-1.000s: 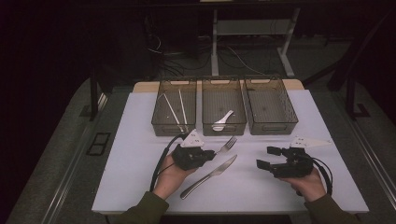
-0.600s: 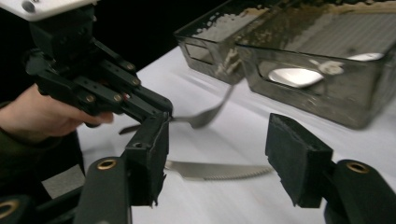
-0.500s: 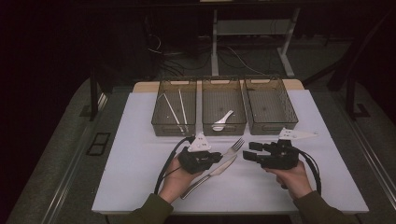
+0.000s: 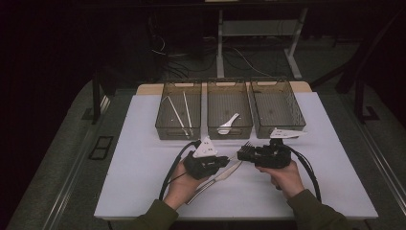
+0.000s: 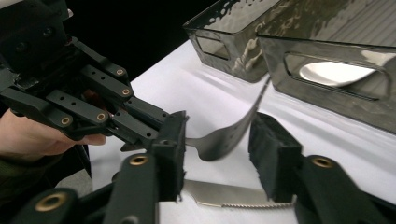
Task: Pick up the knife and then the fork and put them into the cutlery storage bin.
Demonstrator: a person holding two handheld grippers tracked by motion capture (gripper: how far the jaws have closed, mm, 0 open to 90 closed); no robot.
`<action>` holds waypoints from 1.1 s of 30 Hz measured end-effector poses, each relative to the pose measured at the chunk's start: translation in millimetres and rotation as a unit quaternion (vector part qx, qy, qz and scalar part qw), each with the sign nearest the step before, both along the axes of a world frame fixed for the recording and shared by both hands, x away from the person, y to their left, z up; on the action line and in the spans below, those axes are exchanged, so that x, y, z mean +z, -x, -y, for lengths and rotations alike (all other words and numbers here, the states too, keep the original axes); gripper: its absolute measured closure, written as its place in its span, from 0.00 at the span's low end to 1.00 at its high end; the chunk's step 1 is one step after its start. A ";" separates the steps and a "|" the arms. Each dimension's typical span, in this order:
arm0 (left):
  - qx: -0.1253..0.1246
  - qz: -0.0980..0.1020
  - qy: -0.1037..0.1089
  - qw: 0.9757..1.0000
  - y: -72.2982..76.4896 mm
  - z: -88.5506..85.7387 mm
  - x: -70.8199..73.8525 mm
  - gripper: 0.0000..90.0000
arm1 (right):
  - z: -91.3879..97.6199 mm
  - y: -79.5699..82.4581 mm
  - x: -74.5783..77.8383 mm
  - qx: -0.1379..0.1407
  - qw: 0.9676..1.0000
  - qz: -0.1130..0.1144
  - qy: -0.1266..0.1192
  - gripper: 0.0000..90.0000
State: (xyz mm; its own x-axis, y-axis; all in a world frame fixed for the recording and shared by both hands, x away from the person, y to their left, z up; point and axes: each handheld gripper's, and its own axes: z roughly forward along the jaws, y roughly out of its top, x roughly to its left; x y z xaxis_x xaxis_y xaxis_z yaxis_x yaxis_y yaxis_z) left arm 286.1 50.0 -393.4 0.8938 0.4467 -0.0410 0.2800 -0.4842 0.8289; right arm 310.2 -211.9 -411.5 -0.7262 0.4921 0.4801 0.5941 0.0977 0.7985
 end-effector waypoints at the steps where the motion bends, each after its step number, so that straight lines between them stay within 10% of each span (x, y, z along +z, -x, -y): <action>1: 0.001 0.001 0.000 1.000 0.1 0.0 0.0 0.94 | -1.1 -0.5 0.2 0.001 1.000 0.000 0.001 0.68; 33: -0.005 0.002 0.025 1.000 -2.3 0.5 -3.8 0.86 | -6.7 -8.0 17.3 0.001 1.000 0.027 -0.013 0.95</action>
State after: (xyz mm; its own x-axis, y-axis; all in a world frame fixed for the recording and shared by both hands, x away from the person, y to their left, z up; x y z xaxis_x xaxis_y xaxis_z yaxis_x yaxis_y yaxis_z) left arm 288.3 49.6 -397.2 0.8984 0.4352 -0.0592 0.2719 -0.4452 0.8531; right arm 318.2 -205.2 -394.2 -0.7525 0.4783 0.4528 0.5495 0.0769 0.8320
